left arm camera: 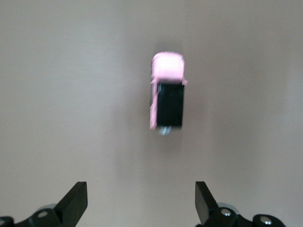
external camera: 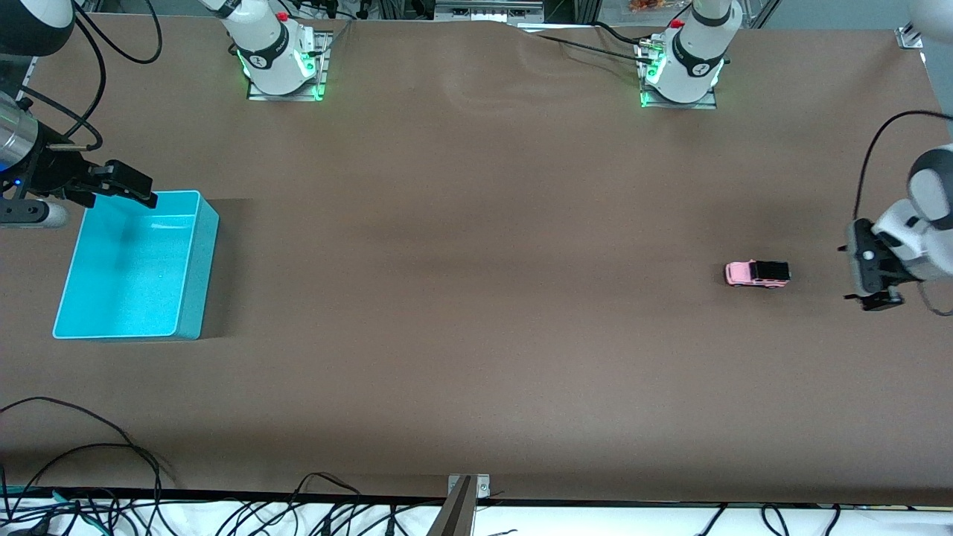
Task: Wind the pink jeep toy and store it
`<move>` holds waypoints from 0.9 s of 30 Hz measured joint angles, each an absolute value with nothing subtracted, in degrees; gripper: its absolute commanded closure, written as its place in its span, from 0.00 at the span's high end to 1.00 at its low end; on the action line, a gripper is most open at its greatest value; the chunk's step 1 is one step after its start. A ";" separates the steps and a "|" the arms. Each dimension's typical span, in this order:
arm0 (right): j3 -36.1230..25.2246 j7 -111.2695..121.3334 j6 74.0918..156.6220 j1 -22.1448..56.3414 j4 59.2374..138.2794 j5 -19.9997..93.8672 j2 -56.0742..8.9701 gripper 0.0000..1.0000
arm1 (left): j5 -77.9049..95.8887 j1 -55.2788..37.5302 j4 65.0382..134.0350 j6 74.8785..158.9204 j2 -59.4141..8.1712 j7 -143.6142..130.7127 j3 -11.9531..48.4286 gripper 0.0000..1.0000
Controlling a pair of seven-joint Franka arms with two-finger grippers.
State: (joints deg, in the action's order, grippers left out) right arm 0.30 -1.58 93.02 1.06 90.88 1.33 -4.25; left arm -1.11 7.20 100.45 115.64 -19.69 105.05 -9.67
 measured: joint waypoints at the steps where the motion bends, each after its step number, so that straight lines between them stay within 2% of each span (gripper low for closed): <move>1: 0.30 -1.58 93.02 1.06 90.88 1.33 -4.25 1.00 | -1.11 7.17 99.91 115.43 -18.82 105.06 -9.67 1.00; 6: 0.30 -1.58 93.09 1.06 90.92 1.33 -4.25 1.00 | -1.11 6.80 98.59 114.94 -16.04 105.05 -9.67 1.00; 15: 0.30 -1.58 93.78 1.06 91.31 1.33 -4.25 1.00 | -1.09 5.11 98.13 115.16 -14.91 102.34 -9.54 1.00; 21: 0.30 -1.58 94.41 1.05 91.97 1.33 -4.26 1.00 | -1.11 3.98 97.59 115.11 -12.53 87.36 -7.93 0.97; 27: 0.30 -1.58 96.10 1.06 93.57 1.33 -4.27 1.00 | -2.74 3.88 97.59 114.93 -9.15 69.70 -4.18 1.00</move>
State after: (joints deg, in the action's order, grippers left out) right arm 0.30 -1.58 96.10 1.06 93.57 1.33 -4.27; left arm -2.74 3.88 97.59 114.93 -9.15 69.70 -4.18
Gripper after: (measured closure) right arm 0.000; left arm 0.018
